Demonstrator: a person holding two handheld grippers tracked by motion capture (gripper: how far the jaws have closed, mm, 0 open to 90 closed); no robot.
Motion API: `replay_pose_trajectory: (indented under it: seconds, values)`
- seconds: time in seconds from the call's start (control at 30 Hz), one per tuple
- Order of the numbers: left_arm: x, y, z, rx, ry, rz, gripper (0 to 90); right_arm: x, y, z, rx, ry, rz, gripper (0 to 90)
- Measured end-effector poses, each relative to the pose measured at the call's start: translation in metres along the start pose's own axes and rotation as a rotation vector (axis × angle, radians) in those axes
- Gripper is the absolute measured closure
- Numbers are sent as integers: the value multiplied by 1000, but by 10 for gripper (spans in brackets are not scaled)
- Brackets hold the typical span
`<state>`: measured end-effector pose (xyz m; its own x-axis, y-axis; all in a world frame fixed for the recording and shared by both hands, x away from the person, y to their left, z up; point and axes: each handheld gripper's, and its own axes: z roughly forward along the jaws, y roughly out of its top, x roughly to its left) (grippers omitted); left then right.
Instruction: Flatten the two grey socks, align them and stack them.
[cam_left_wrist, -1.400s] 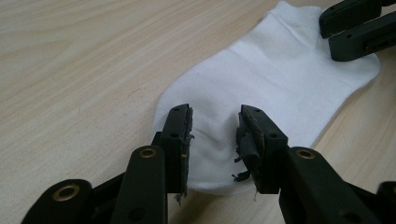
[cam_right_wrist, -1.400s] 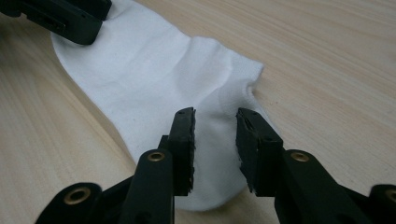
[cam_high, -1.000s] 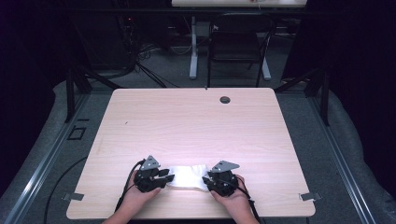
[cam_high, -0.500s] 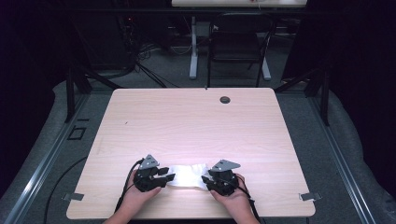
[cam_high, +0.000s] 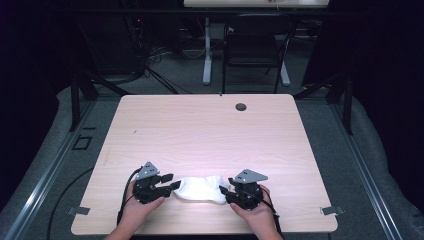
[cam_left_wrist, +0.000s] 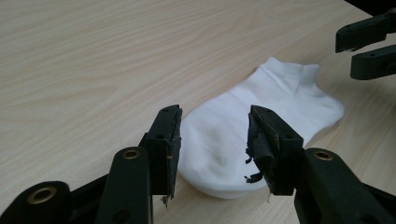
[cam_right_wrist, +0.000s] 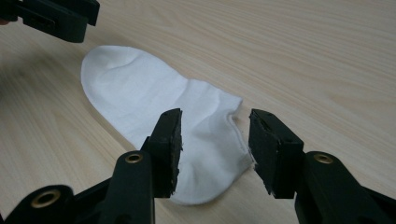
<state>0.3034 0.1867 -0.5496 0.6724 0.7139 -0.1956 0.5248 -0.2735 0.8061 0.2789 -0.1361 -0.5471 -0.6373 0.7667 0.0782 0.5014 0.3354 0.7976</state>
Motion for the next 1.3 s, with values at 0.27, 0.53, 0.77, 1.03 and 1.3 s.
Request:
replay_pose_trajectory:
  seconds: [0.27, 0.53, 0.77, 1.03, 1.3]
  values:
    - [2, 4, -15, 22, 25, 20, 484, -5, 8, -11, 19, -3, 17, 541]
    - [14, -7, -18, 45, 70, 28, 453, -2, 7, -19, 39, -13, 7, 527]
    - [25, -15, -16, 54, 92, 21, 445, -9, -10, -15, 34, -47, 10, 518]
    - [27, -19, -10, 78, 93, 32, 445, -19, -22, -7, 48, -89, -15, 519]
    - [24, -19, -7, 84, 84, 52, 446, -25, -27, -5, 51, -88, 39, 518]
